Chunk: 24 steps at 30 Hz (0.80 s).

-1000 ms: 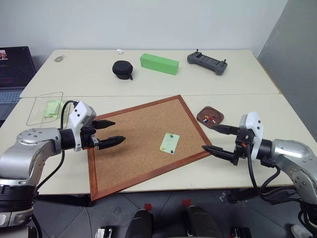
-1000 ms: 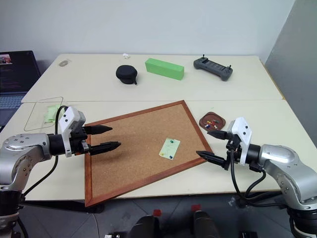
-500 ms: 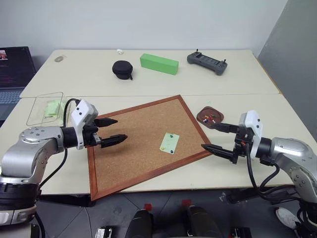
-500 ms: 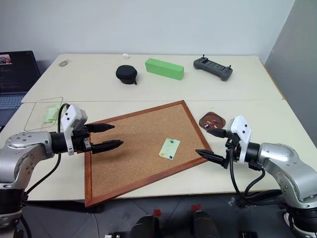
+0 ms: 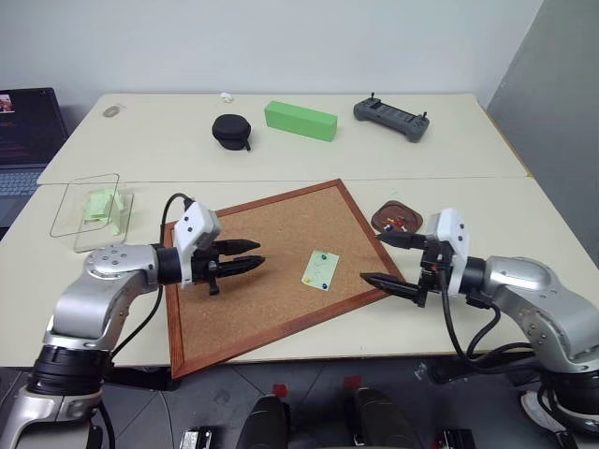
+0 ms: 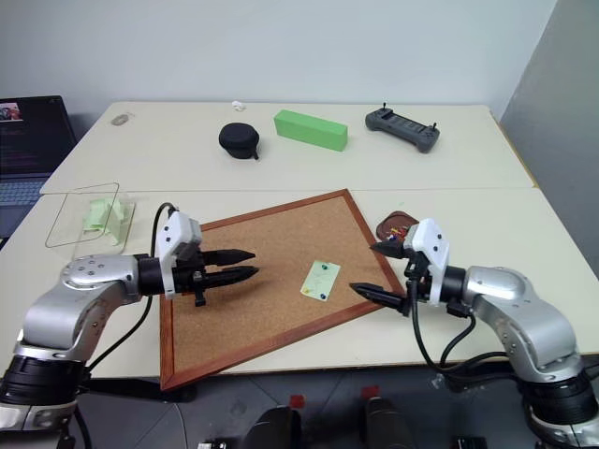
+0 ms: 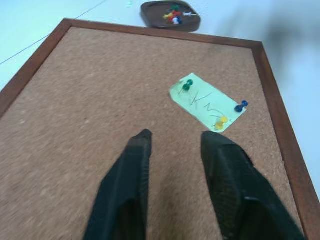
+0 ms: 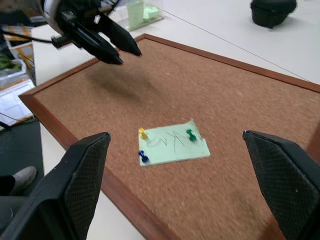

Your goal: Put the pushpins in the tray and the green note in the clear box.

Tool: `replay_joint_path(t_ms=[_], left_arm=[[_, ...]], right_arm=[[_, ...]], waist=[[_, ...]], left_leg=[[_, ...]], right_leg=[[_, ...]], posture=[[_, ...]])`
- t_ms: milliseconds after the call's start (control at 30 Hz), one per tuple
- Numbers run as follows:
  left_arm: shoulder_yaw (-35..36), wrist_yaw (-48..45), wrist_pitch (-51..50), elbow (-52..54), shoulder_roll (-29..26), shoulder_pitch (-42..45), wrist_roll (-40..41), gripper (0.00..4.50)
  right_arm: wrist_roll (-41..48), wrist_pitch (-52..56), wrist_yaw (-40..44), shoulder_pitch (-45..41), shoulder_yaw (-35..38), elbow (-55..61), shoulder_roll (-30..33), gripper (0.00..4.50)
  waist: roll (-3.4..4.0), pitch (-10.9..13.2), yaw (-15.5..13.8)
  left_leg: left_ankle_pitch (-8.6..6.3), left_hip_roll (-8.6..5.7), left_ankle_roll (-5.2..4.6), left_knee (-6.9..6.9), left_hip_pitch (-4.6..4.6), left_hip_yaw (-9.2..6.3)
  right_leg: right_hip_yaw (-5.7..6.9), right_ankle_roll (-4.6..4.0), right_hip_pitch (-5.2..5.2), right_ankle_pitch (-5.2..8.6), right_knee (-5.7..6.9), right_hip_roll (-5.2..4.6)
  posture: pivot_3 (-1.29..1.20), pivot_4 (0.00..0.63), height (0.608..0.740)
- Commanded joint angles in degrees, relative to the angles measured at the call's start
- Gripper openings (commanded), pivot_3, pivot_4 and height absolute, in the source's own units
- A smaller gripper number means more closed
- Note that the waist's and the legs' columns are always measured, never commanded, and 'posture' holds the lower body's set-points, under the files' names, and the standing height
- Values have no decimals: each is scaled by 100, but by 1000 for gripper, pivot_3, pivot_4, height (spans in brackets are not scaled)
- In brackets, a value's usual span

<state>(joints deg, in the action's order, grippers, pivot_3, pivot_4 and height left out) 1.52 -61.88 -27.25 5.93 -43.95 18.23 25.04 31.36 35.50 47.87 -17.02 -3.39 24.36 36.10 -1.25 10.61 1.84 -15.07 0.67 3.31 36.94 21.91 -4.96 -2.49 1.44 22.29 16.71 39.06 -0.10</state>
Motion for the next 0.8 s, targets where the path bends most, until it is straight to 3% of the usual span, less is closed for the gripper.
replay_joint_path(t_ms=[33,167,800], left_arm=[[-54,30,222,-89,122,40,-105,698],[-160,191,347,-303,351,35,-251,19],[-816,522,637,-862,896,-299,-936,19]], right_arm=[[-288,-291,-129,-199,-239,-141,-258,4500],[-708,-622,-297,-375,-562,-526,-641,4500],[-1785,-1731,-265,-971,-1269,-2232,-1630,4500]], waist=[[0,0,0],[0,0,0],[7,-6,-1]], left_leg=[[0,0,0,0,0,0],[0,-1,0,1,0,0],[0,-1,0,3,-6,-2]], right_leg=[[0,0,0,0,0,0],[0,0,0,0,2,1],[1,0,-4,-1,6,-3]], posture=[[0,150,740],[0,150,740],[0,150,740]])
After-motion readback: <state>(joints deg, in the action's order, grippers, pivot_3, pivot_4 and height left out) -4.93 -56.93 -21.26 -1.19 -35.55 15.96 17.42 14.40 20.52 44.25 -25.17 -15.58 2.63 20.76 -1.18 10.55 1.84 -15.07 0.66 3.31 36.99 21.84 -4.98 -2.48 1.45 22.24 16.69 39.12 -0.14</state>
